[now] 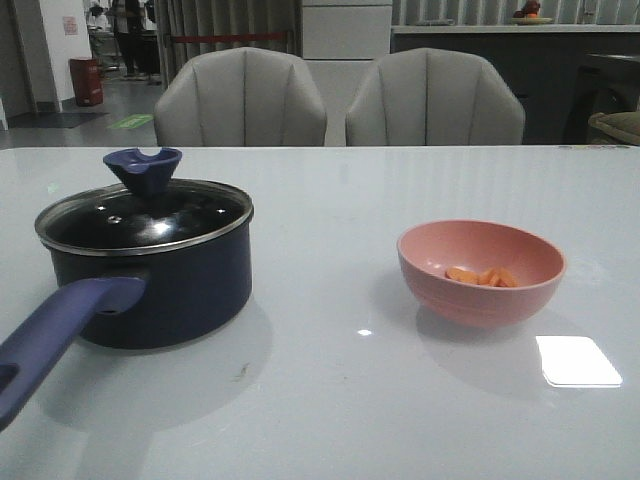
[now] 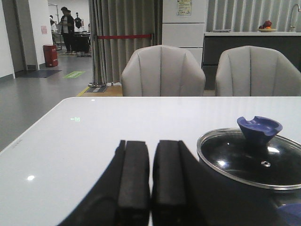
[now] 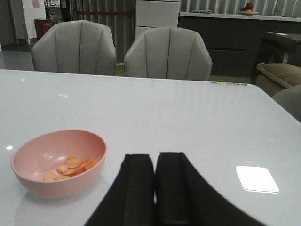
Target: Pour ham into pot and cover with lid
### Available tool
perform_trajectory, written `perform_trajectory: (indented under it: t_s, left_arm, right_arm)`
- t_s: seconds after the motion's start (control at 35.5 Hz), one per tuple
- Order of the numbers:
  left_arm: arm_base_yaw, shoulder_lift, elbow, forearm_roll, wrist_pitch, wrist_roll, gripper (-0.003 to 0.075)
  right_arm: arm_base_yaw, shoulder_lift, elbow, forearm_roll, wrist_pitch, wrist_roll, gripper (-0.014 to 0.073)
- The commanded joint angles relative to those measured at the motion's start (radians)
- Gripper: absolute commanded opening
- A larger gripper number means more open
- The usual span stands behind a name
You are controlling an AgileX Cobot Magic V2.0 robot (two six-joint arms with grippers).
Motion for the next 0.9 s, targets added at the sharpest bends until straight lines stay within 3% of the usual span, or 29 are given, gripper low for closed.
perform_trajectory:
  t_s: [0.0,0.62,0.7,0.82,0.87]
  left_arm:
    - [0.003,-0.020,0.020,0.000,-0.086,-0.007,0.0113]
    - [0.003,-0.020,0.020,0.000,-0.089,-0.007,0.0113]
    - [0.003,-0.020,0.020,0.000,-0.144,-0.007,0.0113]
    - [0.003,-0.020,0.018,-0.012,-0.356,-0.007,0.0113]
    - [0.003,-0.020,-0.007,-0.030,-0.379,-0.007,0.0113]
  right_arm:
    - [-0.004,-0.018,-0.004,-0.009,-0.083,-0.006,0.0160]
    - [-0.004,-0.018,-0.004,-0.009,-0.083,-0.006,0.0160]
    - [-0.004,-0.018,-0.004,-0.009,-0.083,-0.006,0.0160]
    - [-0.004,-0.018,-0.004,-0.009,-0.083,-0.006,0.0160]
    - [-0.004,-0.018,-0.004,-0.009,-0.083,-0.006,0.0160]
